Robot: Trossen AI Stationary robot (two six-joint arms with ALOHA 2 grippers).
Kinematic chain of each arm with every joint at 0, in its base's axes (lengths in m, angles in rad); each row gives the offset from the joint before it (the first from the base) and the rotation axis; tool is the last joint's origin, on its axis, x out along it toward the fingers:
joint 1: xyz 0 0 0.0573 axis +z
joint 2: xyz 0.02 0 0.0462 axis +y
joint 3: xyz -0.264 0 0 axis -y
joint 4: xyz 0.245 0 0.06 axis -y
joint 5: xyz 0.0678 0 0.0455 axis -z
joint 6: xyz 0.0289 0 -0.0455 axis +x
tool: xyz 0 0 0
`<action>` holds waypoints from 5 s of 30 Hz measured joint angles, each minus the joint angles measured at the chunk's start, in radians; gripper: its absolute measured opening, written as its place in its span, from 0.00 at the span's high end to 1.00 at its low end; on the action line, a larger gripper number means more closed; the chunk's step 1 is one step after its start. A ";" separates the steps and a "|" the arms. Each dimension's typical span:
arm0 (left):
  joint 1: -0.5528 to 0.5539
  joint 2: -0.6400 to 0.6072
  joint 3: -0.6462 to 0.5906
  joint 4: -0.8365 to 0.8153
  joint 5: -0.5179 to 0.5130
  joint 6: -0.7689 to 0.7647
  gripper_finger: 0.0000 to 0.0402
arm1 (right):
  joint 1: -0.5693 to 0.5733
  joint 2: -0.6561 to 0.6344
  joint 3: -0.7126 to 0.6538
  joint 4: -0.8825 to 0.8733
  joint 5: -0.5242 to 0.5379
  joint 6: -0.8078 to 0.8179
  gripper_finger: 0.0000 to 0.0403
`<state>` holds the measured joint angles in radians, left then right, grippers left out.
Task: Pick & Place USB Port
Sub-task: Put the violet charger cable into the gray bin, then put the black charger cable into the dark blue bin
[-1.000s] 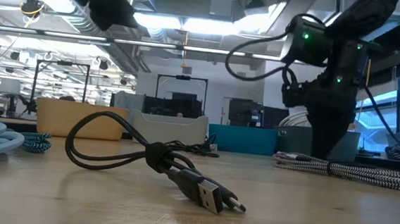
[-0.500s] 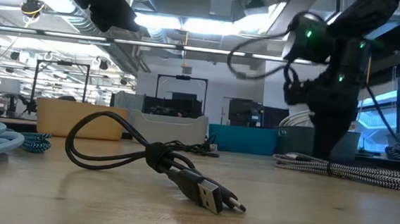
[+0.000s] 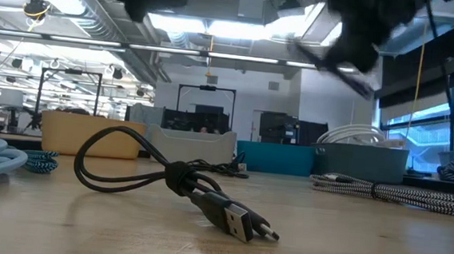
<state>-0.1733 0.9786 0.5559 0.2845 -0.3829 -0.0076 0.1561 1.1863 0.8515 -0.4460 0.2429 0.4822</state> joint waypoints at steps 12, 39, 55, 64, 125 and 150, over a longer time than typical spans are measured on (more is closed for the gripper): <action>0.197 0.215 -0.010 0.524 0.350 -0.012 0.63 | 0.013 0.010 0.115 0.381 -0.059 -0.337 0.96; 0.235 0.432 0.231 0.522 0.621 0.027 0.56 | 0.002 0.209 0.293 0.364 -0.079 -0.457 0.96; 0.237 0.431 0.231 0.519 0.657 0.092 0.97 | -0.001 0.209 0.293 0.358 -0.061 -0.465 0.82; 0.241 0.413 0.231 0.443 0.658 0.087 0.97 | -0.002 0.105 0.295 0.032 0.144 -0.420 0.45; 0.711 0.937 0.833 -0.875 0.117 0.484 0.48 | -0.001 -0.009 0.293 -0.516 0.400 -0.037 0.37; 0.367 0.919 0.792 -0.937 0.347 0.659 0.50 | -0.001 -0.009 0.293 -0.514 0.400 -0.039 0.37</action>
<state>0.1940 1.8973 1.3479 -0.6524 -0.0355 0.6511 0.1551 1.1774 1.1442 -0.9604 0.6434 0.4431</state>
